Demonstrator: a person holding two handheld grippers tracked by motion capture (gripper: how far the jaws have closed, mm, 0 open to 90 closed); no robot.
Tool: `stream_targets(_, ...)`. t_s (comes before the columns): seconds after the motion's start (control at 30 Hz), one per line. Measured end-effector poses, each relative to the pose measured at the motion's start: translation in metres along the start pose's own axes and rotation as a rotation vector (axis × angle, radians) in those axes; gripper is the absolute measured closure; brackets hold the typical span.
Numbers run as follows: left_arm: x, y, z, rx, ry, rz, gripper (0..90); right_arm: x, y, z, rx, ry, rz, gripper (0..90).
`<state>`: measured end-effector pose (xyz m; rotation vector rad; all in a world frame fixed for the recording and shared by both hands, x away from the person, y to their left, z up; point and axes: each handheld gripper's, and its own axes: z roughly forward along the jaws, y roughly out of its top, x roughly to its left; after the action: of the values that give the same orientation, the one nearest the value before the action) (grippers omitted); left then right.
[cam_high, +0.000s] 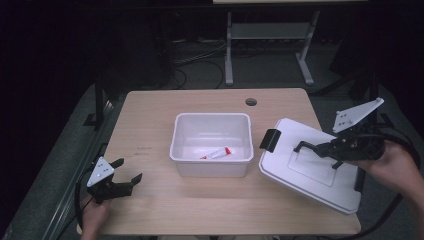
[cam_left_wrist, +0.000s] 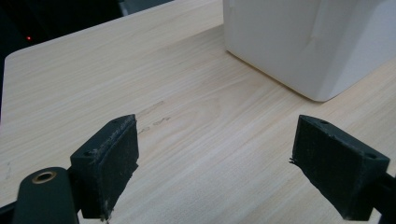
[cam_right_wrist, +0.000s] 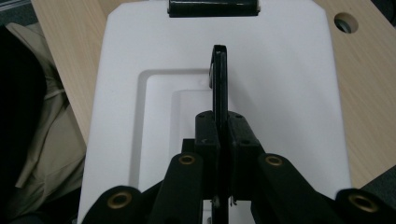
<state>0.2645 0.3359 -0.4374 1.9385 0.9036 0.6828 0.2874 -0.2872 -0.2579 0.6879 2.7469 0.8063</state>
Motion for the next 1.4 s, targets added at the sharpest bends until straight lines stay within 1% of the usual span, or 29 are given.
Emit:
stream_targets(0.1,0.0,0.0,0.0,0.003,-0.001,0.0,13.8,0.001,0.011,-0.003,0.001,-0.001,-0.022,84.2)
stream_targets(0.2,0.0,0.0,0.001,0.003,0.0,-0.001,13.8,0.001,0.019,-0.004,0.008,0.001,-0.03,84.2)
stream_targets(0.3,0.0,0.0,0.001,0.0,-0.002,-0.001,13.8,0.001,0.029,-0.002,0.003,0.012,-0.055,84.2)
stream_targets(0.4,0.0,0.0,0.001,-0.004,-0.003,-0.007,13.8,0.002,0.037,0.0,0.005,0.02,-0.069,84.2)
stream_targets(0.7,0.001,0.0,0.001,-0.01,0.0,-0.006,13.8,0.003,0.066,0.013,-0.008,0.059,-0.12,84.2)
stream_targets(0.83,0.001,0.001,0.001,-0.008,0.001,-0.005,13.8,0.003,0.077,0.019,-0.012,0.076,-0.135,84.2)
stream_targets(0.93,0.001,0.001,0.001,-0.01,0.002,-0.004,13.8,0.002,0.083,0.023,-0.016,0.088,-0.144,84.2)
stream_targets(1.1,0.001,0.0,0.002,-0.007,0.001,-0.007,13.8,0.002,0.095,0.035,-0.017,0.122,-0.161,84.2)
stream_targets(1.27,0.001,-0.001,0.001,-0.005,0.002,-0.007,13.8,0.001,0.105,0.044,-0.017,0.142,-0.174,84.2)
stream_targets(1.4,0.002,-0.002,0.0,-0.004,0.002,-0.014,13.8,-0.001,0.115,0.051,-0.019,0.157,-0.191,84.2)
